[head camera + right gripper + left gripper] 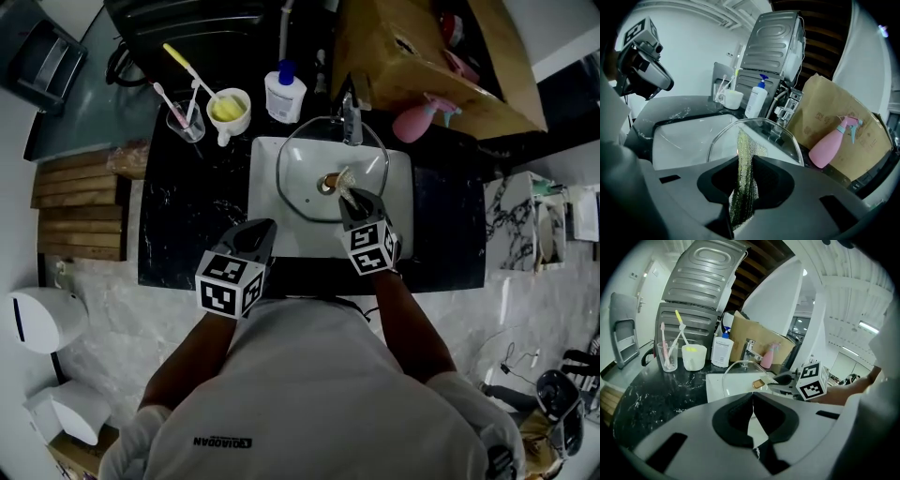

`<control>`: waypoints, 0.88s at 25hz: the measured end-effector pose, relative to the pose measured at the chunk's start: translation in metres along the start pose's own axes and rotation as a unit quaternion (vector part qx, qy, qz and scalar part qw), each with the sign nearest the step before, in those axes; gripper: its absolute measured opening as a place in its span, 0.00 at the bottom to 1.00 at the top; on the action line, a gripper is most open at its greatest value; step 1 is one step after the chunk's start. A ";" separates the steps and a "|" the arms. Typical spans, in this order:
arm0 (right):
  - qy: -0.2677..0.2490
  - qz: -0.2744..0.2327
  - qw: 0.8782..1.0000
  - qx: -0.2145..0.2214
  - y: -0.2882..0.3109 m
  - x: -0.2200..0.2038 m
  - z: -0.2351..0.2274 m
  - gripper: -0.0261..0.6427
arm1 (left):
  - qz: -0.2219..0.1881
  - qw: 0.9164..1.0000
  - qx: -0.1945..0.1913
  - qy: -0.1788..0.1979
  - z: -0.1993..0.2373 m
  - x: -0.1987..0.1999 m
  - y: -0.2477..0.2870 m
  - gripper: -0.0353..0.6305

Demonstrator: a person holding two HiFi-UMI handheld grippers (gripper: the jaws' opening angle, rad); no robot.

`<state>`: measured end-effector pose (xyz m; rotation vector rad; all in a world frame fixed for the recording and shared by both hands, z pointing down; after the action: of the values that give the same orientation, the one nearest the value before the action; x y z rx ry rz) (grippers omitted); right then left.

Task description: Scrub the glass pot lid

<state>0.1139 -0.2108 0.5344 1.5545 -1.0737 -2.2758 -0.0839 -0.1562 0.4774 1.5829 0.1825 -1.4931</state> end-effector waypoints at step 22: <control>-0.007 -0.001 0.999 0.039 0.015 0.013 0.039 0.19 | -0.006 1.000 0.006 -0.012 0.014 -0.007 -0.007 0.08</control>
<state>0.0706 -0.2099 0.5423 1.5725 -1.1787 -2.2746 -0.1003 -0.1588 0.4820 1.5747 0.1683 -1.5244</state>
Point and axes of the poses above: the fingertips, and each gripper's own axes: y forward along the fingers, z to its left, x out of its top, the point moved 4 cm from there along -y, backward along the fingers, and after that the axes turned 10 degrees about y, right-handed, at the moved point
